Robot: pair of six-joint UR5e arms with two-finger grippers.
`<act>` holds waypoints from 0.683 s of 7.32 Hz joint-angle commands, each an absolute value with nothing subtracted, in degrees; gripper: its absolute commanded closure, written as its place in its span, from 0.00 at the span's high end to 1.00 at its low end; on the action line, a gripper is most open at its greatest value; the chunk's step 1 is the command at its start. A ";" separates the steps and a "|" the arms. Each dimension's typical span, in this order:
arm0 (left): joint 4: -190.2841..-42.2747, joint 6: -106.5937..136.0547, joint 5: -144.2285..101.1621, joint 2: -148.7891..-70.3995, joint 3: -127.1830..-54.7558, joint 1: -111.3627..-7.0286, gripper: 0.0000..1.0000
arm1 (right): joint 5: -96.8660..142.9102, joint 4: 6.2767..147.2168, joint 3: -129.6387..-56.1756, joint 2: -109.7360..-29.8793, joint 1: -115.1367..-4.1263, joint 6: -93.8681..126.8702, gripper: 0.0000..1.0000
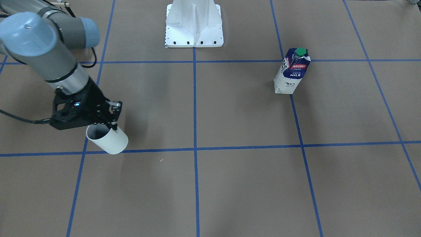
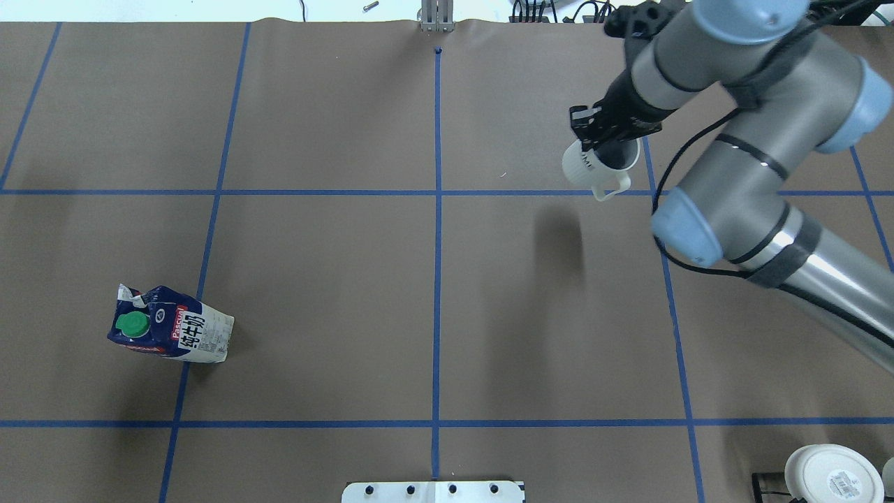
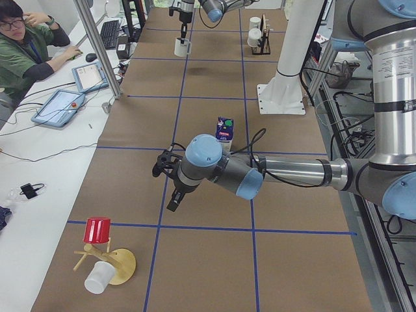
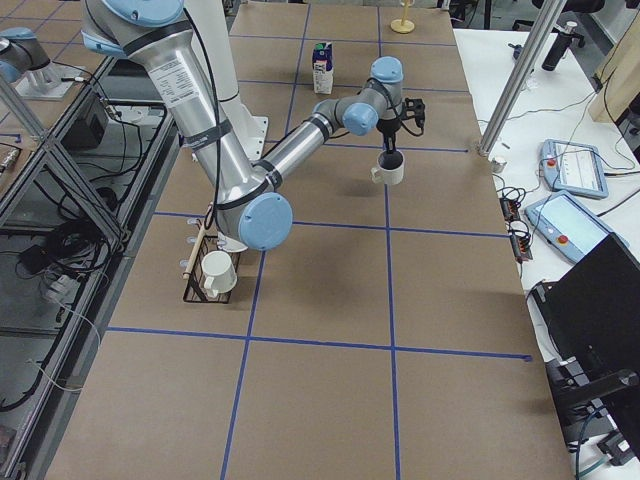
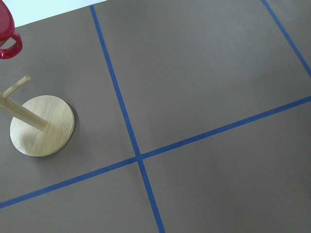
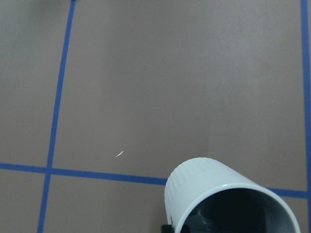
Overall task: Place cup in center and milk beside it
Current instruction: 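Carry the white mug with the right gripper to the table center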
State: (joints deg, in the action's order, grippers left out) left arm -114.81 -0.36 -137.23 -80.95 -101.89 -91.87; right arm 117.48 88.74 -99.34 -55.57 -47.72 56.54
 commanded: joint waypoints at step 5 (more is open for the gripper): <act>-114.79 -0.44 -137.29 -81.12 -100.90 -91.76 0.98 | 110.83 107.67 -87.64 -34.99 -30.86 71.19 0.00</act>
